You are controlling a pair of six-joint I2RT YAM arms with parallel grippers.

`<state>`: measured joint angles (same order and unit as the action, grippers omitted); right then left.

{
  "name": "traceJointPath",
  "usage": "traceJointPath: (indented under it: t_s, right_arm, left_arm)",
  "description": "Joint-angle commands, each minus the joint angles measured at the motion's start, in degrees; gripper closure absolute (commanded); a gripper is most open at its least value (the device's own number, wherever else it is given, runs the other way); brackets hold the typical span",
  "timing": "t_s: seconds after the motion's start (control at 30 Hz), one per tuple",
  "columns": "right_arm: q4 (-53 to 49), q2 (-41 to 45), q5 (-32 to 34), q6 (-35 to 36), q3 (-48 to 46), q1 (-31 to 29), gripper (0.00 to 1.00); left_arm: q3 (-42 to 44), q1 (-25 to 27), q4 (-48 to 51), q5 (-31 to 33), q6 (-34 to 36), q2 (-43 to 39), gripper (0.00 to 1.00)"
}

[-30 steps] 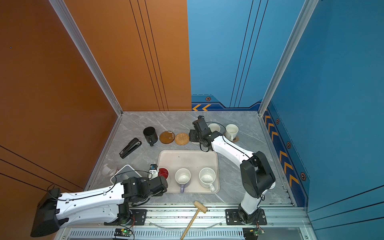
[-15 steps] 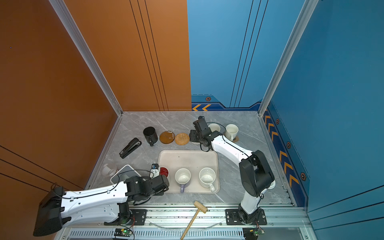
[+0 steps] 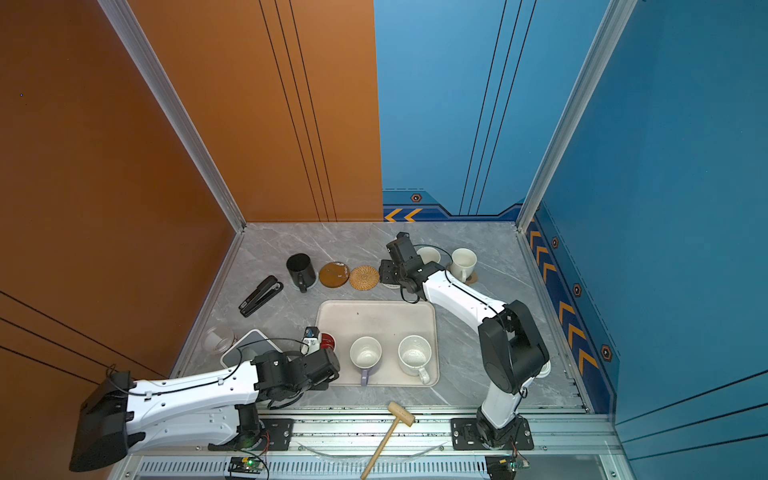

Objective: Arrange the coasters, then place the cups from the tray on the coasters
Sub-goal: 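Close the left gripper on the red-lined mug's rim, then lift the red-lined mug with the left gripper toward the dark wooden coaster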

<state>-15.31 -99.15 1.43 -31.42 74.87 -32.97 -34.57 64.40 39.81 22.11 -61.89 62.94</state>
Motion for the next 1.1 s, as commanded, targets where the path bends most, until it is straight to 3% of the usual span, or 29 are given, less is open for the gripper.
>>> traceJointPath:
  t_s: [0.0,0.27,0.67,1.07]
  right_arm:
    - [0.9,-0.2,-0.9,-0.6,-0.9,0.4,0.39]
    - [1.0,0.1,-1.5,-0.6,-1.0,0.6,0.4]
    - [1.8,1.5,-1.9,-0.7,-2.4,1.4,0.41]
    - [2.3,2.3,-2.3,-0.7,-3.3,2.0,0.42]
  left_arm:
    - [-1.4,-0.9,0.6,-0.1,1.2,2.3,0.98]
    - [-5.8,-0.8,0.6,1.1,3.9,6.2,1.0]
    - [-10.7,-1.8,1.4,6.5,5.8,4.7,1.0]
    - [-16.0,-8.6,1.7,10.1,11.9,6.5,1.0]
